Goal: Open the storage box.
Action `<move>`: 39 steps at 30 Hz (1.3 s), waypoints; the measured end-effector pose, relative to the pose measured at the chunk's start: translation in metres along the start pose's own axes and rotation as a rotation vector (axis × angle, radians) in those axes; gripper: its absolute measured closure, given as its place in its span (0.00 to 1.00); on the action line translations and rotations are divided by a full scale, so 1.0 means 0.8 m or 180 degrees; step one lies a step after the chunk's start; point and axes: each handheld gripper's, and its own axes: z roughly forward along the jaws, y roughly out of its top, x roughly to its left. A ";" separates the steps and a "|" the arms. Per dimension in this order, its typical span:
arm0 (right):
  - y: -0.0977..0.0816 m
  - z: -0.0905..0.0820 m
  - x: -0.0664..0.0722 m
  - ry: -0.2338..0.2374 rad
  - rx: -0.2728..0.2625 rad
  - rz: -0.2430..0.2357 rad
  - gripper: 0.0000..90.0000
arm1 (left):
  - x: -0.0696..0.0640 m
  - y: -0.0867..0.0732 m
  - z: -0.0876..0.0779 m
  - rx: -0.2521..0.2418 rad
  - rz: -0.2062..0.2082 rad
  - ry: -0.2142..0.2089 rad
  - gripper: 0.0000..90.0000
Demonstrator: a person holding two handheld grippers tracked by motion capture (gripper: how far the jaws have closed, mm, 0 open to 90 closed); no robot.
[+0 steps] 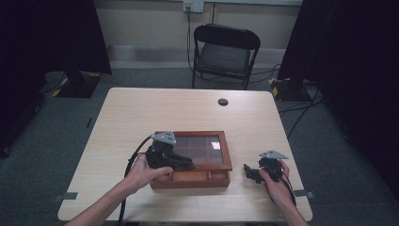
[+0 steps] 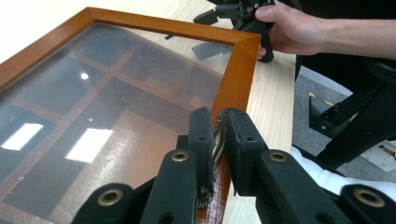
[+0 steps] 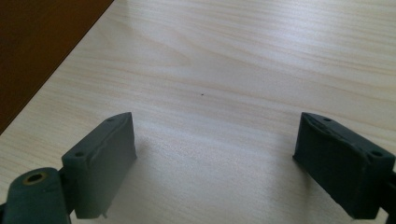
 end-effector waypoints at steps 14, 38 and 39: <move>0.000 0.000 0.000 0.0002 -0.0002 -0.0006 0.13 | 0.001 0.011 -0.008 -0.0065 -0.0025 0.0022 0.90; 0.000 0.000 0.000 -0.0001 -0.0002 -0.0004 0.13 | 0.007 0.034 -0.021 -0.0154 -0.0073 0.0055 0.90; 0.000 0.000 -0.001 0.0004 -0.0001 -0.0012 0.13 | 0.009 0.036 -0.023 -0.0173 -0.0074 0.0045 0.90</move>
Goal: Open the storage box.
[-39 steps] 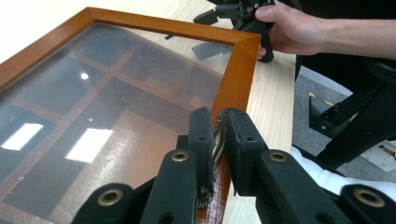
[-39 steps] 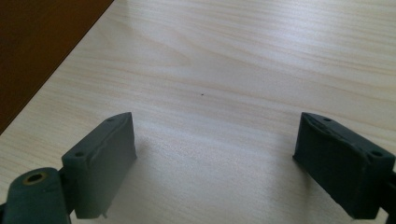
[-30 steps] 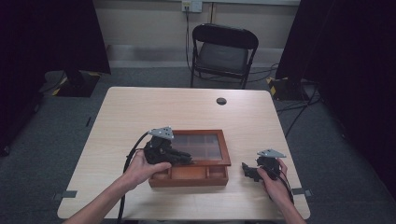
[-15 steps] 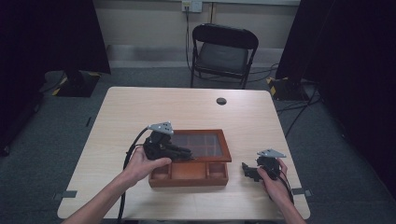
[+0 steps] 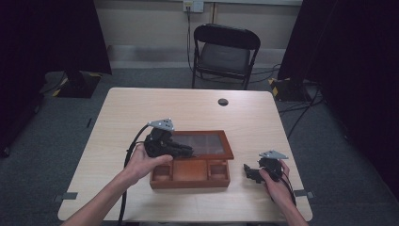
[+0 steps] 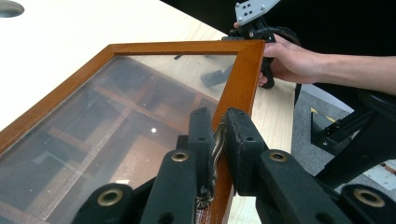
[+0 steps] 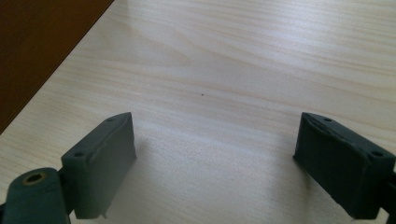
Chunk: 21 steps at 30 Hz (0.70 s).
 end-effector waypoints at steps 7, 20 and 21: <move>0.000 0.000 0.000 -0.0003 -0.0002 0.0004 0.13 | 0.001 0.008 -0.004 -0.0014 0.0008 0.0031 0.90; 0.000 0.000 0.000 -0.0001 -0.0002 0.0004 0.13 | 0.003 0.016 -0.007 -0.0050 0.0054 0.0058 0.90; 0.000 0.000 0.000 0.0000 -0.0001 0.0000 0.13 | 0.003 0.017 -0.007 -0.0053 0.0047 0.0073 0.90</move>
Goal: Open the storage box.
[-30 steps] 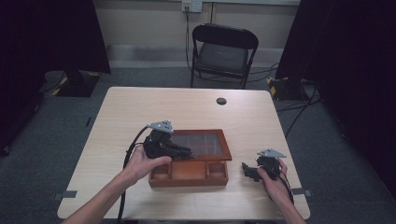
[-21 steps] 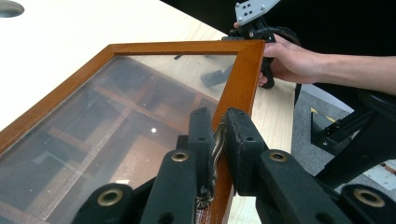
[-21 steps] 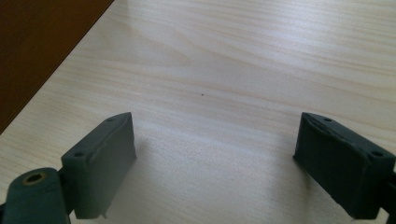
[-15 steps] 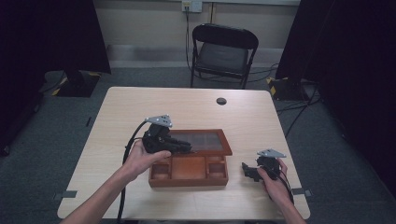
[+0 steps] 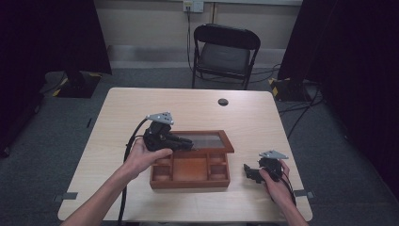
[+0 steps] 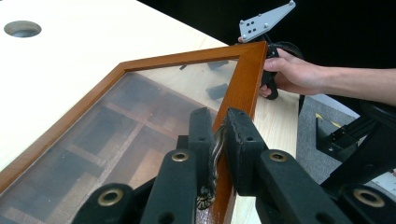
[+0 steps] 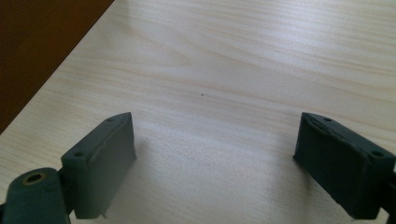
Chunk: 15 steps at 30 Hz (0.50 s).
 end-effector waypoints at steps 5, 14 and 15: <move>0.000 0.000 0.000 0.0000 -0.0001 0.0003 0.12 | 0.002 0.005 -0.002 -0.0005 0.0016 0.0019 0.90; 0.000 0.000 0.000 0.0002 0.0000 0.0002 0.12 | 0.003 0.010 -0.004 -0.0029 0.0039 0.0039 0.90; 0.000 0.000 0.000 0.0002 0.0000 0.0004 0.12 | 0.003 0.011 -0.004 -0.0029 0.0042 0.0035 0.90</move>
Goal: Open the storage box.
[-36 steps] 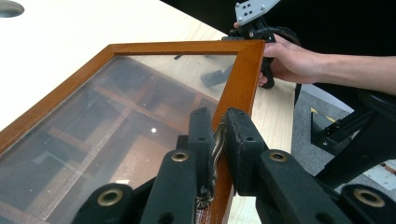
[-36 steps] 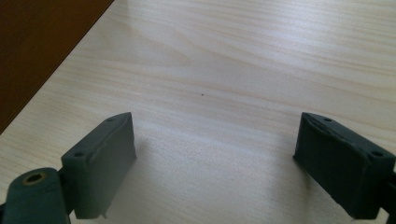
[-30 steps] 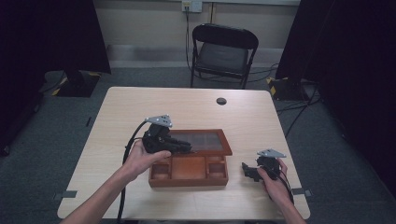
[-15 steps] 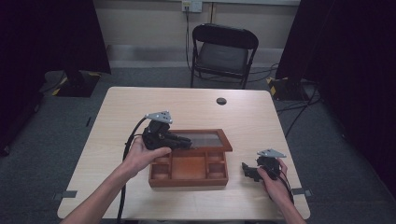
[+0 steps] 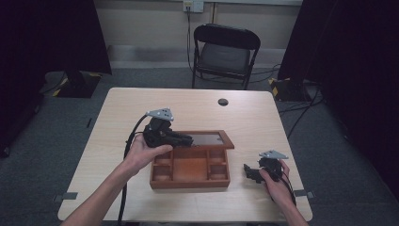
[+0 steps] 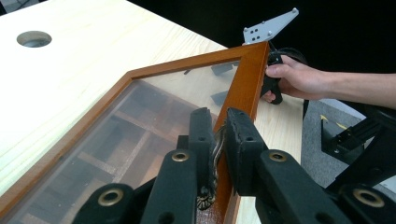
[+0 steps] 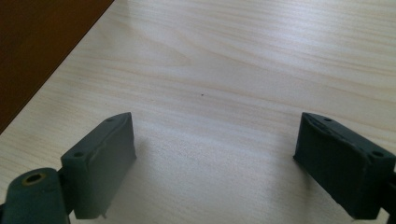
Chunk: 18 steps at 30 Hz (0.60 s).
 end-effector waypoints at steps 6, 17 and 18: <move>0.000 0.000 0.000 -0.0001 0.0000 0.0000 0.12 | 0.003 0.007 -0.003 -0.0005 -0.0007 0.0041 0.90; 0.000 0.000 0.000 0.0000 0.0000 0.0000 0.12 | 0.010 0.014 -0.006 -0.0073 -0.0037 0.0019 0.90; 0.000 0.000 0.000 0.0000 0.0000 0.0000 0.12 | 0.010 0.015 -0.006 -0.0076 -0.0042 0.0027 0.91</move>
